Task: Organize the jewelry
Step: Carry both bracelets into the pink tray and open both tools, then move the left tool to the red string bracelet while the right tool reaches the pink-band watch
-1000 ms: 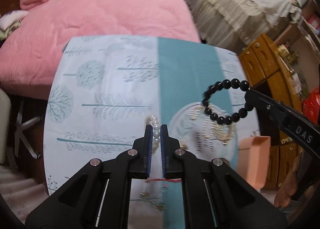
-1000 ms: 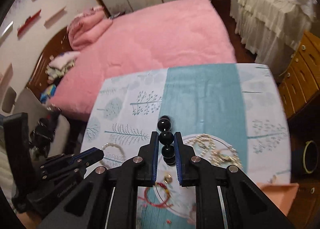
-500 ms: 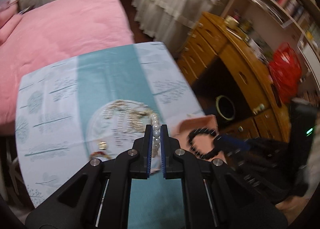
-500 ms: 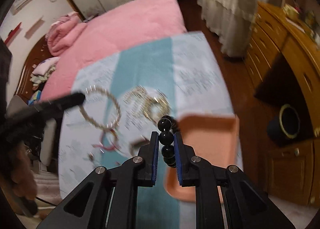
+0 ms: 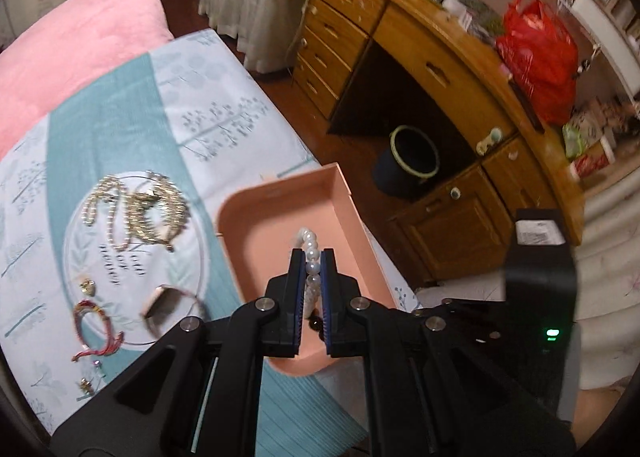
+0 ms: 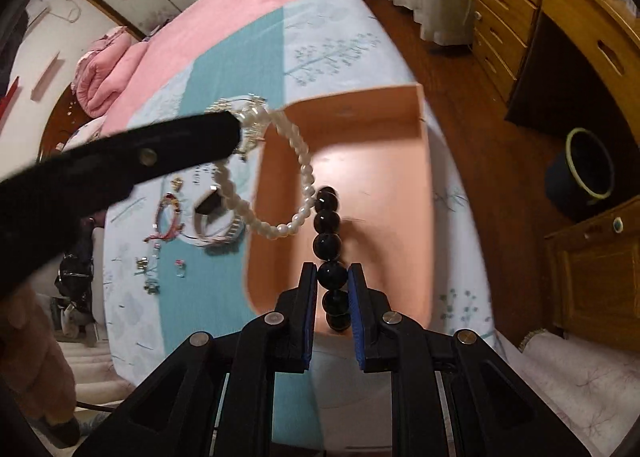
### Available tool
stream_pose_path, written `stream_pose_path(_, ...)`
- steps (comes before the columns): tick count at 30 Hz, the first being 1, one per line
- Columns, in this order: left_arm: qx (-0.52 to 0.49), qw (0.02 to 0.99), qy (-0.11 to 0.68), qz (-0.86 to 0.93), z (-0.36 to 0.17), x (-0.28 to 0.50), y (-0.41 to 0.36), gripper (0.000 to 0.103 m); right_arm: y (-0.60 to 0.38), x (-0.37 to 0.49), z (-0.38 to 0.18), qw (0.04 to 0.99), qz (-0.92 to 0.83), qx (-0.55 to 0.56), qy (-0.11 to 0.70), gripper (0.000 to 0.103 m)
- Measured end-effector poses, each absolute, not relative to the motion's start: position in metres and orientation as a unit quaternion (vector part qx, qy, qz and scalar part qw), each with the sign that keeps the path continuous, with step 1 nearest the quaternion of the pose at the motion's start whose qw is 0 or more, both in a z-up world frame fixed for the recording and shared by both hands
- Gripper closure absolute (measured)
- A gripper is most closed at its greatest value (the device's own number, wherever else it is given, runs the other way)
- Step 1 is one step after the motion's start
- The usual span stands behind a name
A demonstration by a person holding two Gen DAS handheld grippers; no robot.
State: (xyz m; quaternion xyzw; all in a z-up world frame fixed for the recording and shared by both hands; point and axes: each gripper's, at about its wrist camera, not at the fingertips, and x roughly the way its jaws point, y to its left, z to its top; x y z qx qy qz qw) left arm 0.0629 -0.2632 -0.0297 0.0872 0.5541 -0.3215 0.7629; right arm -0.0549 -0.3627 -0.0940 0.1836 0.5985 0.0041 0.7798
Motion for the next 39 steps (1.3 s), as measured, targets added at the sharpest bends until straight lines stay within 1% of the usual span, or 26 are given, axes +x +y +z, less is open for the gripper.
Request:
stream_pose_path(3,0.105,0.761,0.559,-0.311,-0.052,0.069,-0.276,0.098,-0.376,-0.059,-0.1,0.775,0.004,0.204,0.598,0.083)
stream_pose_path(4,0.109,0.761,0.562,-0.306,-0.06,0.072,-0.28,0.098,-0.379,-0.06,-0.098,0.775,0.004,0.206,0.597,0.075)
stream_pose_path(5,0.11,0.761,0.563,-0.302,-0.065,0.076,-0.282,0.098,-0.381,-0.063,-0.096,0.777,0.003,0.205,0.595,0.065)
stream_pose_path(6,0.111,0.763,0.562,-0.299,-0.07,0.079,-0.285,0.098,-0.382,-0.066,-0.093,0.781,0.002,0.201,0.592,0.062)
stream_pose_path(7,0.114,0.764,0.563,-0.294,-0.073,0.082,-0.287,0.098,-0.384,-0.07,-0.09,0.784,0.002,0.197,0.588,0.061)
stream_pose_path(14,0.099,0.757,0.586,-0.27,-0.088,0.101,-0.284,0.097,-0.381,-0.069,-0.083,0.787,0.016,0.183,0.59,0.061)
stream_pose_path(21,0.109,0.758,0.588,-0.261,-0.082,0.094,-0.271,0.097,-0.374,-0.065,-0.08,0.784,0.026,0.173,0.596,0.061)
stream_pose_path(23,0.109,0.761,0.586,-0.256,-0.078,0.09,-0.265,0.097,-0.369,-0.051,-0.086,0.784,0.027,0.168,0.597,0.061)
stream_pose_path(31,0.099,0.776,0.578,-0.232,-0.061,0.078,-0.226,0.097,-0.355,-0.039,-0.082,0.784,0.037,0.159,0.599,0.061)
stream_pose_path(39,0.083,0.783,0.582,-0.203,-0.05,0.066,-0.167,0.097,-0.325,-0.033,-0.067,0.79,0.055,0.138,0.594,0.061)
